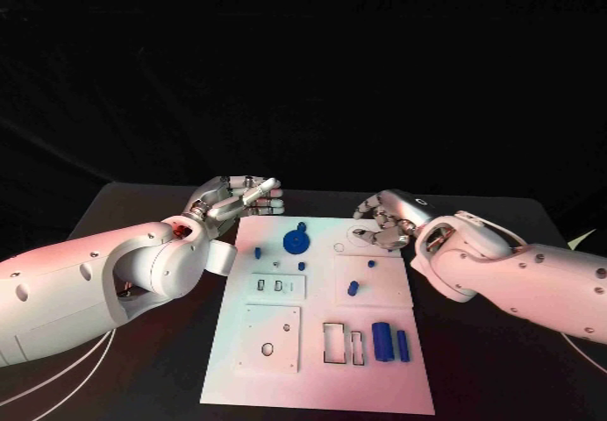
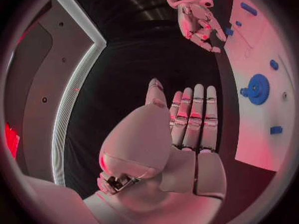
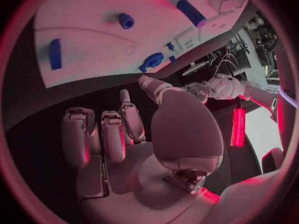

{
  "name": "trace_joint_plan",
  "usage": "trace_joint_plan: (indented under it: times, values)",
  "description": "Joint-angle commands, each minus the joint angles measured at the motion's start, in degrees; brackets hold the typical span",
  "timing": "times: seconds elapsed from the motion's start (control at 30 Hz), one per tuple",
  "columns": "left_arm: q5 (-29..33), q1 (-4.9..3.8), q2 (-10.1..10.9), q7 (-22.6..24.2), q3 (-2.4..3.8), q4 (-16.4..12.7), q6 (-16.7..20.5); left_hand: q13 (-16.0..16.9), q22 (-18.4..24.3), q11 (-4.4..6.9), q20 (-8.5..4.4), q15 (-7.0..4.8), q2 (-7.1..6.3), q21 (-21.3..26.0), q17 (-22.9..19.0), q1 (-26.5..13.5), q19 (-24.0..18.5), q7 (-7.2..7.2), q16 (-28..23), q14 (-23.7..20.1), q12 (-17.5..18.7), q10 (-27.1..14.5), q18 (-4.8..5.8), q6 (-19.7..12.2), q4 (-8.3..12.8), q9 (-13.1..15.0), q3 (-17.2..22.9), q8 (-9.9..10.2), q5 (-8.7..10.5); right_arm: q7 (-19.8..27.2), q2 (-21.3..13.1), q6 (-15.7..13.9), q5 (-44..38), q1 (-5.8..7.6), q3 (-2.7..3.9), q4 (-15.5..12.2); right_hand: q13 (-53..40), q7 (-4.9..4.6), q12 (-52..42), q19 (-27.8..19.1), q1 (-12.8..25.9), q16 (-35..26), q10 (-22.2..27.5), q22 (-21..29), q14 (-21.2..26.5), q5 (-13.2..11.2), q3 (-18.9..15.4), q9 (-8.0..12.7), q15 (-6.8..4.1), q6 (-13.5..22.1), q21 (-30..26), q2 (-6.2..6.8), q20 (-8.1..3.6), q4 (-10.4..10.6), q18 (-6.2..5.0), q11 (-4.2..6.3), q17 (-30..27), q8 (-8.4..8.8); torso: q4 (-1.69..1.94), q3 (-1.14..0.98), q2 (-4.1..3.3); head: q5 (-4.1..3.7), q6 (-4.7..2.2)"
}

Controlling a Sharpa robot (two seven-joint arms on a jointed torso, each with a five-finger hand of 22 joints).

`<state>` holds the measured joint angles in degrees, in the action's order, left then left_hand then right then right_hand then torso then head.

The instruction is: Assemble the parts on the task board

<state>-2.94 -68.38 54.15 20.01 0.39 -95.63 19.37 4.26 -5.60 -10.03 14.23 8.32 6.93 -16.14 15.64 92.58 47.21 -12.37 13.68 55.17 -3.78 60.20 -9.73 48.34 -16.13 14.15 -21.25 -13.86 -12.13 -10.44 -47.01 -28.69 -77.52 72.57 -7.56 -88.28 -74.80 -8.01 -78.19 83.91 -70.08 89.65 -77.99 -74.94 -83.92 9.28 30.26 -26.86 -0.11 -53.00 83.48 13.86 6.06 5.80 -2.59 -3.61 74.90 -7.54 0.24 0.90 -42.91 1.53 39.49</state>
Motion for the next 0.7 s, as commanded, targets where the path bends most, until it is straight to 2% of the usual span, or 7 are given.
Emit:
trace_joint_plan:
  times: [0.03,0.2,0.33,0.4,0.53,0.7]
  values:
    - [0.24,-0.05,-0.22,0.46,0.04,0.04,-0.93,-0.06,0.06,-0.18,0.18,-0.14,0.61,0.22,0.05,0.17,0.05,0.12,-0.21,-0.34,0.11,-0.37,-0.64,-0.33,0.11,0.09,-0.28,0.34,0.29,7.18,-3.21,3.71,13.35,0.19,-0.05,-1.07,0.09,-0.25,0.17,0.61,-1.56,0.34,0.47,-9.52,-6.07,0.48,0.4,0.13,-0.16,-0.01,-0.25,0.61,-0.11,-1.76,0.48,0.01,15.07,0.18,-0.52,-0.25,0.4,-0.49,-0.01]
    - [0.25,-0.02,-0.38,0.53,0.04,0.32,-1.1,-0.06,0.06,-0.18,0.18,-0.14,0.61,0.22,0.05,0.17,0.05,0.12,-0.21,-0.34,0.11,-0.37,-0.64,-0.33,0.11,0.09,-0.28,0.34,0.29,10.22,-7.36,6.22,17.42,0.35,-0.06,-0.42,0.02,-0.29,0.09,0.71,-2.19,0.35,0.43,-9.65,-6.08,1.23,0.38,0.2,-0.1,-0.02,-0.16,1.18,-0.05,-2.77,0.52,-0.03,15.1,0.2,-1.04,-0.62,0.69,-0.67,0.02]
    - [0.25,0.01,-0.58,0.58,0.03,0.72,-1.21,-0.06,0.1,-0.2,0.19,-0.13,0.69,0.24,0.17,0.16,0.06,0.11,-0.25,-0.36,0.11,-0.44,-0.64,-0.38,0.11,0.19,-0.44,0.35,0.28,11.24,-8.72,7.31,17.71,0.03,-0.12,0.93,0.11,-0.32,0.15,0.74,-2.51,0.35,0.52,-9.7,-6.08,1.42,0.43,0.25,-0.08,0.03,-0.12,1.32,-0.03,-3.21,0.54,-0.06,15.1,0.25,-1.13,-0.82,0.8,-1.03,0.11]
    - [0.25,0.02,-0.63,0.6,0.03,0.86,-1.23,-0.06,0.1,-0.2,0.19,-0.13,0.69,0.24,0.17,0.16,0.06,0.11,-0.25,-0.36,0.11,-0.44,-0.64,-0.38,0.11,0.19,-0.44,0.35,0.28,11.22,-9.0,7.49,17.06,-0.29,-0.14,1.38,0.15,-0.34,0.18,0.71,-2.58,0.35,0.56,-9.68,-6.08,1.44,0.44,0.28,-0.07,0.1,-0.17,1.36,-0.03,-3.33,0.52,-0.08,15.1,0.28,-1.14,-0.91,0.81,-1.02,0.26]
    - [0.26,0.07,-0.65,0.63,0.02,1.18,-1.27,-0.06,0.1,-0.2,0.19,-0.13,0.69,0.24,0.17,0.16,0.06,0.11,-0.25,-0.36,0.11,-0.44,-0.64,-0.38,0.11,0.19,-0.44,0.35,0.28,10.83,-9.1,7.42,15.65,-1.12,-0.16,2.11,0.41,-0.45,0.4,0.66,-2.65,0.35,0.81,-9.64,-6.08,1.35,0.42,0.39,-0.02,0.45,-0.24,1.42,0.01,-3.56,0.5,-0.16,15.1,0.49,-1.02,-1.23,0.73,-1.15,0.52]
    - [0.26,0.12,-0.7,0.67,0.01,1.39,-1.33,-0.06,0.1,-0.2,0.19,-0.13,0.69,0.24,0.17,0.16,0.06,0.11,-0.25,-0.36,0.11,-0.44,-0.64,-0.38,0.11,0.19,-0.44,0.35,0.28,10.21,-8.17,7.0,14.5,-1.76,-0.17,3.3,0.46,-0.52,0.45,0.61,-2.7,0.35,0.87,-9.6,-6.08,1.3,0.41,0.51,0.04,0.79,-0.31,1.4,0.05,-3.72,0.49,-0.23,15.1,0.68,-0.84,-1.34,0.64,-1.31,0.58]
